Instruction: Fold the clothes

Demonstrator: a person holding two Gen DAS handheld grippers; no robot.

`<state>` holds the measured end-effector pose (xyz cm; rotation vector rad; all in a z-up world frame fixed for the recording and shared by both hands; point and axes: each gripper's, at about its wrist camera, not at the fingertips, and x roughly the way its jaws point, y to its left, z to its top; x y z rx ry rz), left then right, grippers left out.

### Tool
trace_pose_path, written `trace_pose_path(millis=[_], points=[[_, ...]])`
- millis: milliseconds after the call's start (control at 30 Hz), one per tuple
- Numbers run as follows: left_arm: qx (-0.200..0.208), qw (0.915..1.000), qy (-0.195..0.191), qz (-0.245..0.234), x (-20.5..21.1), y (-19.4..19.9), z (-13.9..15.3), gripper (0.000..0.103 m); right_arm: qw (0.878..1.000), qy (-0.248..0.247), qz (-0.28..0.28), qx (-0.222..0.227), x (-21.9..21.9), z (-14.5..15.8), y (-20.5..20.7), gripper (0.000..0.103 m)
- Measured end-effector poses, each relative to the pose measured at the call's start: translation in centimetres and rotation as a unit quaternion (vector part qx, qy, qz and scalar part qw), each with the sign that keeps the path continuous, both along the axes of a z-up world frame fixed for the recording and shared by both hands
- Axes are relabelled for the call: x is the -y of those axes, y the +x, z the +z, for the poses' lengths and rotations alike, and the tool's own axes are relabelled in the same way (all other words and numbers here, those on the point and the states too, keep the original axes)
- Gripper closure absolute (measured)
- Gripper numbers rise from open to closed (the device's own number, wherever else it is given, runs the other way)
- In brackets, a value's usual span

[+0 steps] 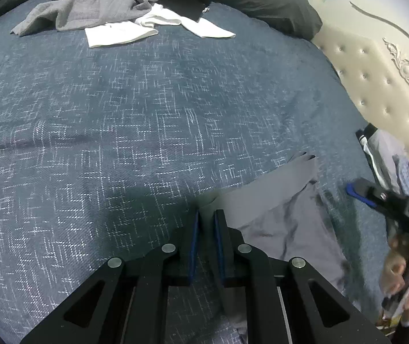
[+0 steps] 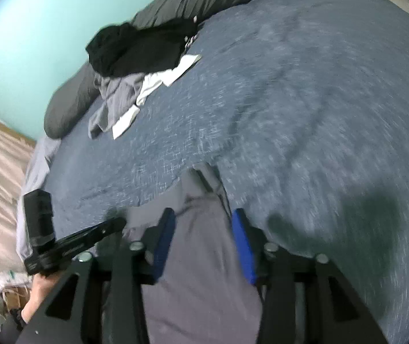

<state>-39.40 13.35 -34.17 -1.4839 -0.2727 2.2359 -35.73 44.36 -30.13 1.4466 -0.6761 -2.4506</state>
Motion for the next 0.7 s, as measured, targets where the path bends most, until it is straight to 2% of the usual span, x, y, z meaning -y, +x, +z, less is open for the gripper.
trace_pose_path(millis=[233,367,567,633,700], points=[[0.003,0.9998,0.021,0.001,0.3,-0.5,-0.5,0.091,0.998,0.039,0.052,0.013,2.0,-1.6,-4.0,0.053],[0.005,0.9995,0.03,0.0,0.6,-0.4,-0.6,0.091,0.995,0.08,0.06,0.017,2.1,-2.4,-5.0,0.053],[0.013,0.9986,0.051,-0.002,1.2,-0.5,-0.8,0.091,0.989,0.105,0.107,0.007,3.5,-2.8,-5.2,0.053],[0.013,0.998,0.061,-0.001,1.4,-0.6,-0.9,0.09,0.986,0.111,0.121,0.005,4.1,-3.0,-5.1,0.056],[0.018,0.9974,0.07,0.001,1.7,-0.7,-1.1,0.089,0.985,0.115,0.128,0.003,4.3,-3.3,-5.1,0.064]])
